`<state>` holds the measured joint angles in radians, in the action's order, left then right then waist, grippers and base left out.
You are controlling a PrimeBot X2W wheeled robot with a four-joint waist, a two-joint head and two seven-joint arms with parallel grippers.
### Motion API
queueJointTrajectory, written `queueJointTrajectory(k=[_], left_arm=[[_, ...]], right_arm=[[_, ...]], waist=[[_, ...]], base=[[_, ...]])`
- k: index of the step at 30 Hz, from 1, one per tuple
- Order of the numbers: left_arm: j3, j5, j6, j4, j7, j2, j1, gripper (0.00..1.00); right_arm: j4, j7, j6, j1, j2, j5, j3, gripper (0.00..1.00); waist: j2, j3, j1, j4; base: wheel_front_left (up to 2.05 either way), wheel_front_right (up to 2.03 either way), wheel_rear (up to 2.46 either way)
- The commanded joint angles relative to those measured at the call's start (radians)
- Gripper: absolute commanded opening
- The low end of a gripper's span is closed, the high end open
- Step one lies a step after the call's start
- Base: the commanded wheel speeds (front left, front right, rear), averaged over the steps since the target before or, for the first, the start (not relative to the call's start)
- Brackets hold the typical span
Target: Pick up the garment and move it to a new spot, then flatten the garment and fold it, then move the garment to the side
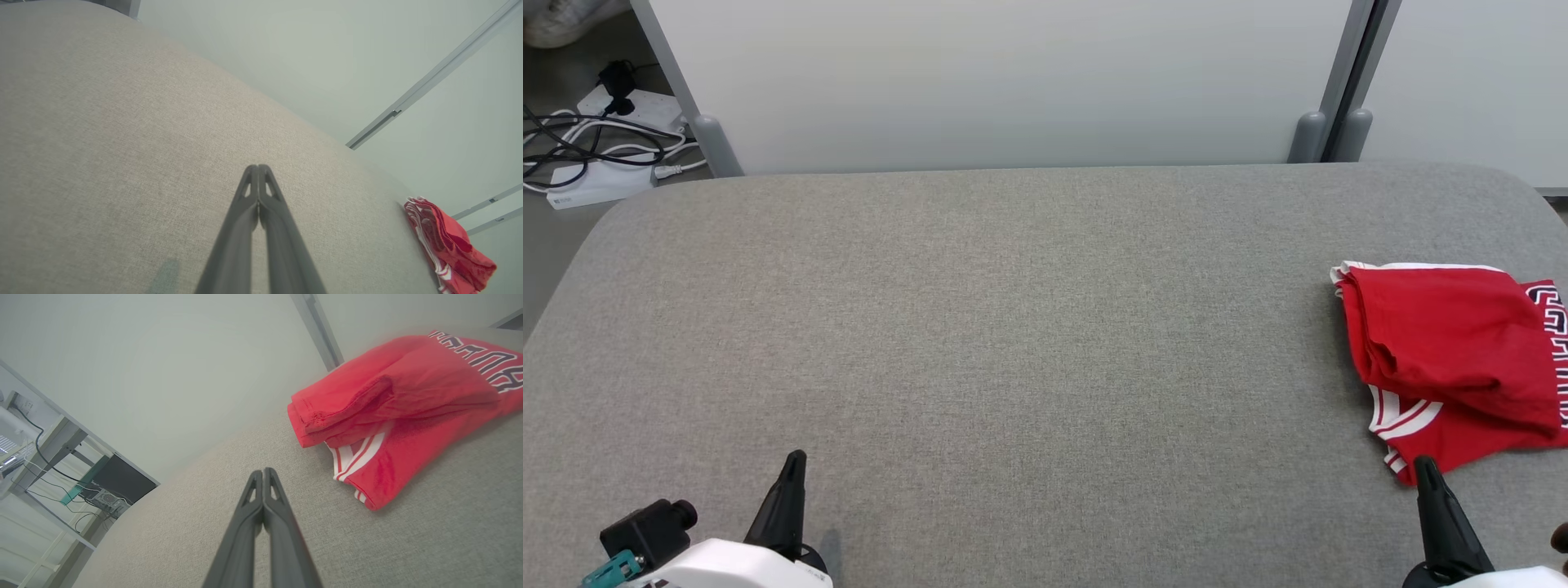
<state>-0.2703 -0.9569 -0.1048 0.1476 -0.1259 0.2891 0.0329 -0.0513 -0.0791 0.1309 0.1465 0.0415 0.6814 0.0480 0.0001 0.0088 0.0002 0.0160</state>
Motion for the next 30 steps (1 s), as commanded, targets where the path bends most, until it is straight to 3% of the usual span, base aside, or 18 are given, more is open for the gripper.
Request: queueJointTrajectory(k=[1, 30], left_arm=[[0.035, -0.026, 0.017, -0.016, 0.005, 0.006, -0.057, 0.0], [0.159, -0.267, 0.099, 0.026, 0.088, -0.081, -0.088, 0.0]], right_arm=[[0.014, 0.007, 0.0, -0.045, 0.022, 0.032, -0.008, 0.0], [-0.063, 0.06, 0.0, -0.122, 0.031, 0.386, -0.001, 0.0]], waist=[[-0.0001, 0.0, -0.0001, 0.0], [-0.0001, -0.002, -0.0001, -0.006]], base=[[0.0, 0.0, 0.0], [0.0, 0.0, 0.0]])
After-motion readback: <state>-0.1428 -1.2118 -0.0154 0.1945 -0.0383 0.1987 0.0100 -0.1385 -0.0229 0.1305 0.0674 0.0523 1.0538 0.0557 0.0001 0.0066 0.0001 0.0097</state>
